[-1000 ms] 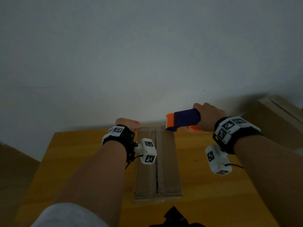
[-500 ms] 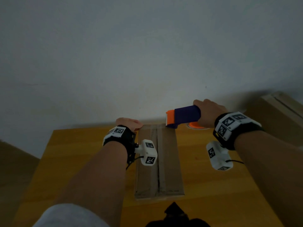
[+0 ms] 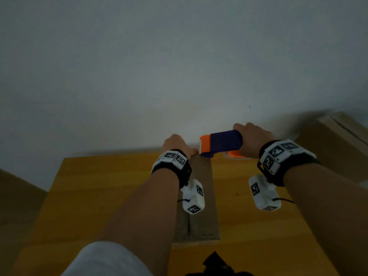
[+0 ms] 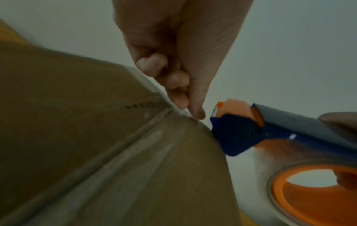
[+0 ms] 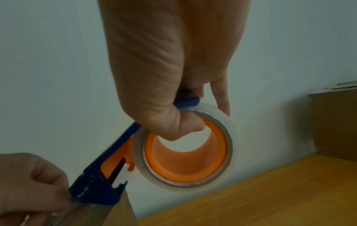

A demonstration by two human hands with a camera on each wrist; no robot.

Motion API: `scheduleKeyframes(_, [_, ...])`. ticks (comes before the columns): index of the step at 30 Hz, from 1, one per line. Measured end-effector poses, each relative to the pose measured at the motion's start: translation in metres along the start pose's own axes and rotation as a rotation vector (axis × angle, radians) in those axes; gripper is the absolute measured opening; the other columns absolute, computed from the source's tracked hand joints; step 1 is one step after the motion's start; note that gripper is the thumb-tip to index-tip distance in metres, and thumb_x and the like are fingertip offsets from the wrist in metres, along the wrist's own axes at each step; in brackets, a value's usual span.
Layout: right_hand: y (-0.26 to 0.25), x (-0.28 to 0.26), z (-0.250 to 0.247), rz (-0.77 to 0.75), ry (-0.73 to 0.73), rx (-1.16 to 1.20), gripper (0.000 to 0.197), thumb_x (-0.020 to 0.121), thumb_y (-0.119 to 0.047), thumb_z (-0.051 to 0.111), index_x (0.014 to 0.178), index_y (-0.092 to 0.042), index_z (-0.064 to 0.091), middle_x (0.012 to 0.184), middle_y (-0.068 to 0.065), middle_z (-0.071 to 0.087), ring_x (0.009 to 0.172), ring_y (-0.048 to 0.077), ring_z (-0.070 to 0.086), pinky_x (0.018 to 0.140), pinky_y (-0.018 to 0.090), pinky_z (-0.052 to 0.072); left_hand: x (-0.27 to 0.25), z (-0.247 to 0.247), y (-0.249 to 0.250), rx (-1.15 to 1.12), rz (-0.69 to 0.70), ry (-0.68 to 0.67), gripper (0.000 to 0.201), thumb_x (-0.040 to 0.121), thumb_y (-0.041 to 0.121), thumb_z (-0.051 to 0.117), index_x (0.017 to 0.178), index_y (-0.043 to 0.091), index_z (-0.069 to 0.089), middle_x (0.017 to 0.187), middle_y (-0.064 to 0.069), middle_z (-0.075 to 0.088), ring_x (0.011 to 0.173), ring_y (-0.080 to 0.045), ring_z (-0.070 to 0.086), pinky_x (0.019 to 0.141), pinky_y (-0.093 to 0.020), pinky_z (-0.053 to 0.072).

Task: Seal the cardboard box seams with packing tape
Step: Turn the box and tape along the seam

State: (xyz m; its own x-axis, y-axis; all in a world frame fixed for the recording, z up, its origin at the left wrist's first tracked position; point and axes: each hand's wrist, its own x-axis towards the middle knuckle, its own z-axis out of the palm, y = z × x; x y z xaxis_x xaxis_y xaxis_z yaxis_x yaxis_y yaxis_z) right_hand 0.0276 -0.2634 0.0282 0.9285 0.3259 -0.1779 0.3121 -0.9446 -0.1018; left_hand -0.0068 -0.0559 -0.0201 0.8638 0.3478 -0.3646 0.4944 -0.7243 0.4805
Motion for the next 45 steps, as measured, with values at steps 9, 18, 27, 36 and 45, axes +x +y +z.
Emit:
scheduleKeyframes(9, [0.016, 0.002, 0.003, -0.051, -0.072, 0.053, 0.041, 0.072, -0.053, 0.068, 0.087, -0.024, 0.043, 0.079, -0.002, 0.053, 0.066, 0.017, 0.055, 0.067, 0.037, 0.053, 0.005, 0.013, -0.003, 0.004, -0.051, 0.024, 0.051, 0.069, 0.056, 0.074, 0.084, 0.007, 0.076, 0.081, -0.005, 0.076, 0.075, -0.018, 0.071, 0.062, -0.025, 0.051])
scheduleKeyframes(18, [0.032, -0.003, 0.004, -0.081, -0.102, 0.087, 0.039, 0.075, -0.045, 0.070, 0.092, -0.021, 0.044, 0.082, 0.000, 0.052, 0.068, 0.020, 0.056, 0.068, 0.039, 0.054, 0.005, 0.017, -0.007, -0.006, -0.068, 0.062, 0.051, 0.069, 0.058, 0.073, 0.079, 0.008, 0.075, 0.078, -0.005, 0.075, 0.074, -0.019, 0.070, 0.062, -0.025, 0.052])
scheduleKeyframes(27, [0.045, -0.008, 0.009, -0.052, -0.111, 0.064, 0.030, 0.081, -0.023, 0.066, 0.094, -0.021, 0.038, 0.098, 0.011, 0.056, 0.075, 0.027, 0.055, 0.073, 0.041, 0.053, 0.003, 0.015, -0.007, 0.008, -0.048, 0.059, 0.051, 0.071, 0.057, 0.072, 0.077, 0.007, 0.077, 0.074, -0.004, 0.075, 0.072, -0.018, 0.070, 0.065, -0.026, 0.054])
scheduleKeyframes(36, [0.047, -0.014, 0.003, -0.040, -0.147, 0.097, 0.034, 0.080, -0.022, 0.066, 0.106, -0.013, 0.046, 0.093, 0.006, 0.048, 0.080, 0.027, 0.055, 0.075, 0.038, 0.051, -0.003, 0.013, -0.005, -0.015, -0.019, 0.064, 0.042, 0.076, 0.052, 0.071, 0.062, 0.012, 0.074, 0.061, 0.000, 0.069, 0.057, -0.012, 0.062, 0.062, -0.023, 0.050])
scheduleKeyframes(45, [0.052, -0.015, 0.010, -0.036, -0.098, 0.039, 0.029, 0.081, -0.019, 0.063, 0.102, -0.016, 0.044, 0.104, 0.013, 0.055, 0.075, 0.025, 0.051, 0.069, 0.036, 0.048, -0.006, 0.012, -0.004, -0.039, -0.002, 0.060, 0.042, 0.077, 0.050, 0.072, 0.066, 0.009, 0.075, 0.063, -0.002, 0.069, 0.061, -0.015, 0.063, 0.063, -0.024, 0.052])
